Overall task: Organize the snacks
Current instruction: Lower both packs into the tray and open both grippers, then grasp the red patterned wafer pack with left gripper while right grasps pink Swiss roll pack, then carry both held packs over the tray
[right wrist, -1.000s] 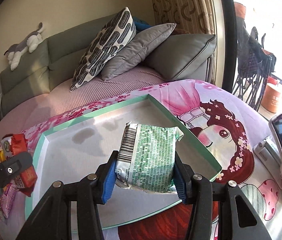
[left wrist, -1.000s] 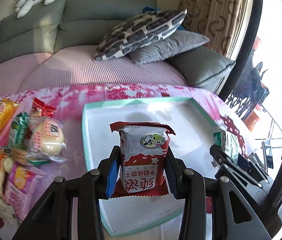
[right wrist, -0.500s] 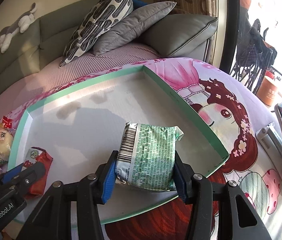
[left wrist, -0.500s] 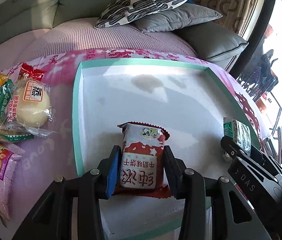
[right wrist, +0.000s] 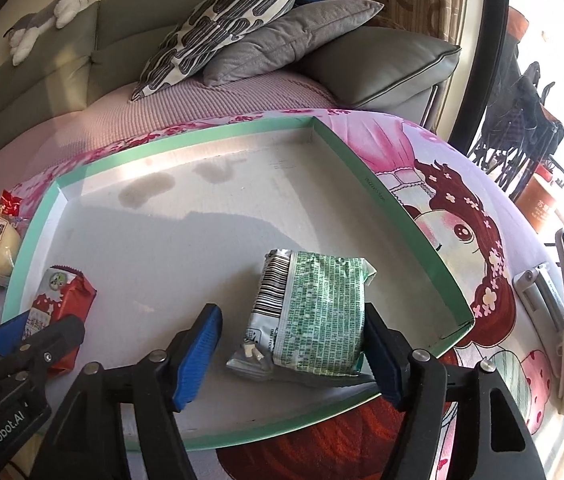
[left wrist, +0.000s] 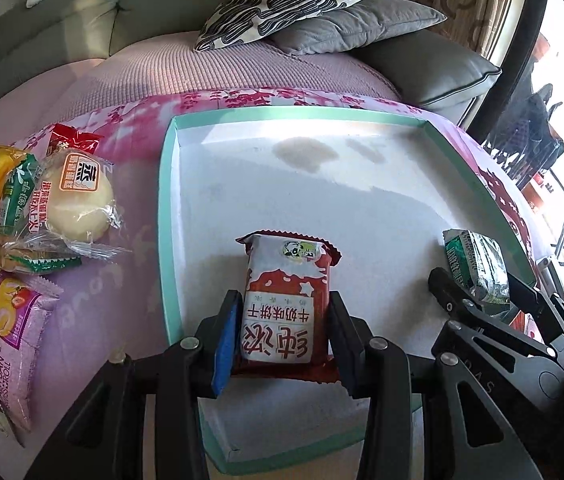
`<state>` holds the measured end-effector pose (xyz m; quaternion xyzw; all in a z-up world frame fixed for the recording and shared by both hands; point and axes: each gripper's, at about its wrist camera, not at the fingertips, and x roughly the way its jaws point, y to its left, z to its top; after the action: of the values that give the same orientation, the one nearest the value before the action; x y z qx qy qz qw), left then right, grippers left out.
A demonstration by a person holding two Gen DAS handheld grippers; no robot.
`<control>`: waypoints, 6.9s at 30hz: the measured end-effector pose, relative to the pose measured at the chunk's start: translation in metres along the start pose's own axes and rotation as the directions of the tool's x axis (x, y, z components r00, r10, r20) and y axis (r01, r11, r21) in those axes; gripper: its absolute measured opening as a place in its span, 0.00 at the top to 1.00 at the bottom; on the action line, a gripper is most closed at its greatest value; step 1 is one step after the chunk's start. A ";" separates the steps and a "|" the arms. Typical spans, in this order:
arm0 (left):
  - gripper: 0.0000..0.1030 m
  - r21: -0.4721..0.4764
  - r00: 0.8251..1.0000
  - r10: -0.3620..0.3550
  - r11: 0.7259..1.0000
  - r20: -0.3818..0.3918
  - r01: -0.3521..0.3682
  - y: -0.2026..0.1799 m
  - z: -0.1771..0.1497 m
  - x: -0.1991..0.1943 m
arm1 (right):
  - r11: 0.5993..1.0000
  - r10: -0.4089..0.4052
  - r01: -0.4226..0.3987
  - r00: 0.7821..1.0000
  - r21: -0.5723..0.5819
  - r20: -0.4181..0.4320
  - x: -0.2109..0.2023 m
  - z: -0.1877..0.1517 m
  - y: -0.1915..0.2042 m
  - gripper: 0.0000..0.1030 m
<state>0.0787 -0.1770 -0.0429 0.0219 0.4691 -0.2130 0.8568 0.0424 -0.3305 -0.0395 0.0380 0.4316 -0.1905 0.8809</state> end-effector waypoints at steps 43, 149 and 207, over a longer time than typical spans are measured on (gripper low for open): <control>0.02 -0.219 0.973 0.190 0.963 0.130 -0.158 0.084 -0.010 -0.096 | 0.992 0.113 -0.120 0.983 0.038 0.148 -0.050 0.005 0.022 0.00; 0.55 -0.421 0.857 0.501 0.808 0.122 -0.413 0.222 -0.018 -0.133 | 0.859 0.503 -0.497 0.864 -0.124 0.019 -0.086 0.008 0.182 0.60; 0.55 0.002 0.973 0.152 0.988 0.172 -0.154 0.017 0.039 -0.005 | 0.956 0.265 -0.274 0.960 0.108 0.093 -0.007 0.034 0.012 0.60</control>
<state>0.1140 -0.1693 -0.0194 0.0461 0.3892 -0.1511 0.9075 0.0681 -0.3250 -0.0142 0.1418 0.3758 -0.0953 0.9108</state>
